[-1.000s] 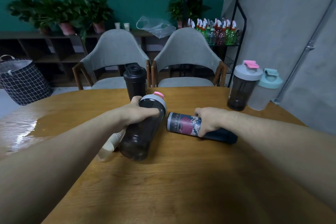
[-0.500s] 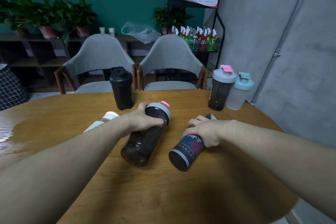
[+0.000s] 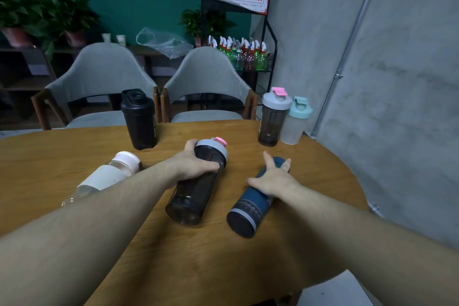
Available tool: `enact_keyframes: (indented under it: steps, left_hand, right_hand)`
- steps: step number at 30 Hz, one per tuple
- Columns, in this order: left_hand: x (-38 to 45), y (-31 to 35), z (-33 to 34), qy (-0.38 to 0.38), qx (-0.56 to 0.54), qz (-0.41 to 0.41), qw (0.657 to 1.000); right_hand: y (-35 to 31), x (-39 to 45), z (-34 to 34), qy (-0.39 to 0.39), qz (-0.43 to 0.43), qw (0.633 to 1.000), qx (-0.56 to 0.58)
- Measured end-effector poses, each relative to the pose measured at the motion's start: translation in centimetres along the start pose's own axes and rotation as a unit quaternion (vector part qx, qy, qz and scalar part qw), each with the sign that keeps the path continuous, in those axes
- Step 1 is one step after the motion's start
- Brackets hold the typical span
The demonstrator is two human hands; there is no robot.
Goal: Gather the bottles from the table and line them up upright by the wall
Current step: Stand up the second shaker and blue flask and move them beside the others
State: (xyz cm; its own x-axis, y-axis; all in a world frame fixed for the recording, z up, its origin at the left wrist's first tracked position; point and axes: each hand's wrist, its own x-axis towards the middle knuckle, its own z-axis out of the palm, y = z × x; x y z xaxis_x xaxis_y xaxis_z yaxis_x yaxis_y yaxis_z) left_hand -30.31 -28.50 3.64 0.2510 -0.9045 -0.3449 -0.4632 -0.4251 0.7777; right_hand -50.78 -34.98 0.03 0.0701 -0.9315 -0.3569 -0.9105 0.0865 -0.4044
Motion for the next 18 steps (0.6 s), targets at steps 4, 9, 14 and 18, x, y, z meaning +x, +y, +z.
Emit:
enact_keyframes:
  steps: [4, 9, 14, 18]
  left_hand:
    - [0.2, 0.9, 1.1, 0.0, -0.003, 0.016, 1.0]
    - [0.6, 2.2, 2.7, 0.002, -0.029, 0.039, 0.999]
    - [1.7, 4.0, 4.3, 0.027, -0.069, 0.051, 0.996]
    - [2.9, 6.4, 6.2, 0.034, -0.112, 0.078, 0.99]
  right_hand:
    - [0.2, 0.2, -0.5, -0.017, 0.053, 0.989, 0.139]
    - [1.3, 0.0, -1.6, -0.046, 0.061, 0.959, 0.275]
    - [2.8, 1.2, -3.8, -0.01, 0.026, 0.94, 0.339]
    - [4.5, 2.9, -7.2, 0.028, -0.009, 0.932, 0.361]
